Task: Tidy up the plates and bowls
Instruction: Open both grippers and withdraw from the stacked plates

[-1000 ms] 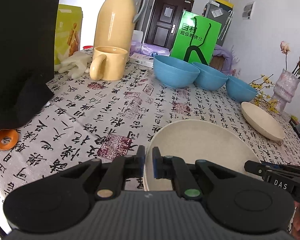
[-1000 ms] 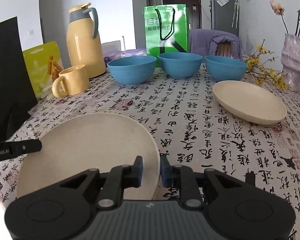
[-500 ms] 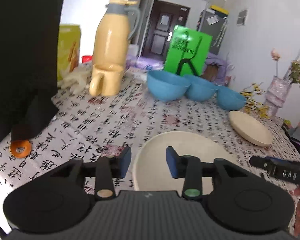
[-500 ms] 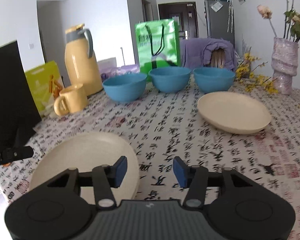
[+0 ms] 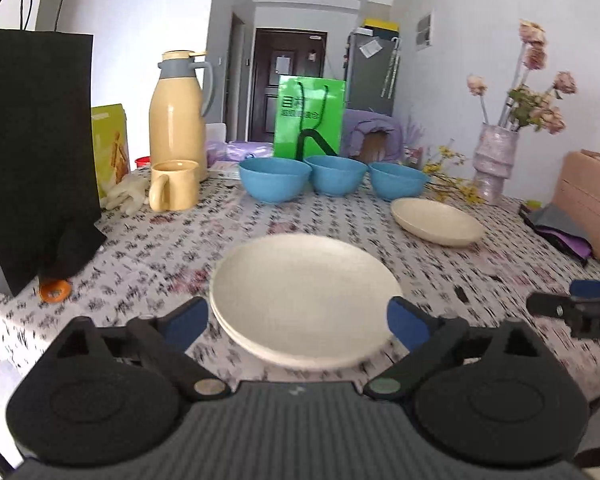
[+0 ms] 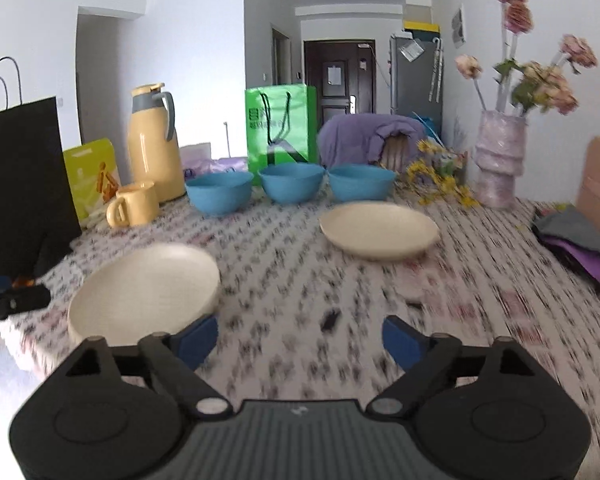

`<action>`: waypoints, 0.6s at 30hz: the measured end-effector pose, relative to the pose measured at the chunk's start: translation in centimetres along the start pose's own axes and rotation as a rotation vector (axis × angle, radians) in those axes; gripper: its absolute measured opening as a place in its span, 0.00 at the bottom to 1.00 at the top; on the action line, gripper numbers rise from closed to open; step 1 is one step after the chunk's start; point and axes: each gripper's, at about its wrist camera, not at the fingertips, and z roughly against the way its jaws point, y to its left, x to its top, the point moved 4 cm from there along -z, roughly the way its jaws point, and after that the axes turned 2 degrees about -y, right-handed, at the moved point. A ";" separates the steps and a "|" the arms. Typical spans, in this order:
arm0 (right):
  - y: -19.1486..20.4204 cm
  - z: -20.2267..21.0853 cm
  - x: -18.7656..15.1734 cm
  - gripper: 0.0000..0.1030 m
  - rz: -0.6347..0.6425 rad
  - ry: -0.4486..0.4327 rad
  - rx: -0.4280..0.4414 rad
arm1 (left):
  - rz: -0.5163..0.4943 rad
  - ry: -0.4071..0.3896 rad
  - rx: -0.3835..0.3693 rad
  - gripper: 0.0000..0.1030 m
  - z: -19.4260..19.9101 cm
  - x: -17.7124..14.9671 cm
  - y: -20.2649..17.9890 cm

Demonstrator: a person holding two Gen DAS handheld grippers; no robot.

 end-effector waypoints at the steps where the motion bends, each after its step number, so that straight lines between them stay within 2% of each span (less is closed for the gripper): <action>1: -0.2 0.7 -0.9 0.91 -0.010 0.009 -0.005 | -0.006 0.000 -0.003 0.97 0.3 -0.5 -0.4; 5: -1.5 2.0 -3.8 0.91 -0.052 0.060 -0.003 | -0.044 0.020 0.006 1.00 0.4 -2.1 -1.6; 10: -3.2 2.5 -4.0 0.91 -0.107 0.051 -0.050 | -0.063 0.014 -0.004 1.00 0.6 -2.0 -2.4; 18: -4.3 2.2 -4.4 0.91 -0.135 0.048 -0.052 | -0.072 0.001 -0.023 1.00 -0.3 -1.4 -3.9</action>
